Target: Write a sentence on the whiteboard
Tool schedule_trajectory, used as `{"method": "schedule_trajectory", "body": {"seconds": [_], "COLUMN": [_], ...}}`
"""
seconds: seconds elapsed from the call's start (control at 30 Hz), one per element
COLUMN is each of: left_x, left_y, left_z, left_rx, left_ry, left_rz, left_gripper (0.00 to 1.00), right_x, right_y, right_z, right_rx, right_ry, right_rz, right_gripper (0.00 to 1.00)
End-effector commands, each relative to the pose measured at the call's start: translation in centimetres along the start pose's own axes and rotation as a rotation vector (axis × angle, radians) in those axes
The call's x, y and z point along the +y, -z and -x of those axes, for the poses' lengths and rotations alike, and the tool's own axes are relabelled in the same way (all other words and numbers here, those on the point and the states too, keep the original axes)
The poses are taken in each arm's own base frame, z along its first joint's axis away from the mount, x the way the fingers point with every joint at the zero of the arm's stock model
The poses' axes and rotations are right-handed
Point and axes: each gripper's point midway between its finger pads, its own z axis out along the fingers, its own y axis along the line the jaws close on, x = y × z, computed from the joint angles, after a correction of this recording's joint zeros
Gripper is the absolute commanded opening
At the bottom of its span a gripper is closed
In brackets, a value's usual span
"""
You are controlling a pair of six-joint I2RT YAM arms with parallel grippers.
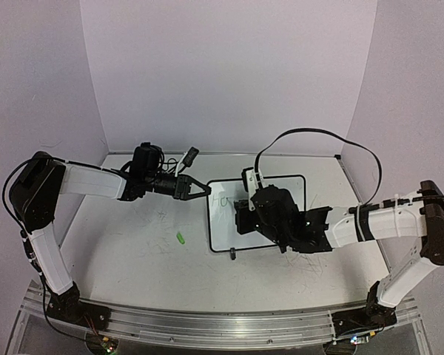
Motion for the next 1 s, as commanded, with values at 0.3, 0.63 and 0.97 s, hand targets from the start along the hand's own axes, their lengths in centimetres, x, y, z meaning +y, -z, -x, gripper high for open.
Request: {"method": "schedule_trajectory", "body": {"seconds": [0.3, 0.63, 0.97], "left_x": [-2.8, -2.7, -2.8], "left_y": [0.5, 0.5, 0.6], "left_z": [1.1, 1.2, 1.3], "left_rx": [-0.014, -0.015, -0.019], "left_ry": [-0.044, -0.046, -0.048], "left_rz": [-0.064, -0.060, -0.058], "left_gripper": [0.00, 0.00, 0.00], "right_x": [0.5, -0.8, 0.0], "right_y": [-0.8, 2.1, 0.8], "right_z": [0.3, 2.8, 2.2], "right_rx": [-0.002, -0.083, -0.052], "right_ry": [0.001, -0.020, 0.018], "right_rz": [0.014, 0.022, 0.024], "right_gripper": [0.00, 0.00, 0.00]}}
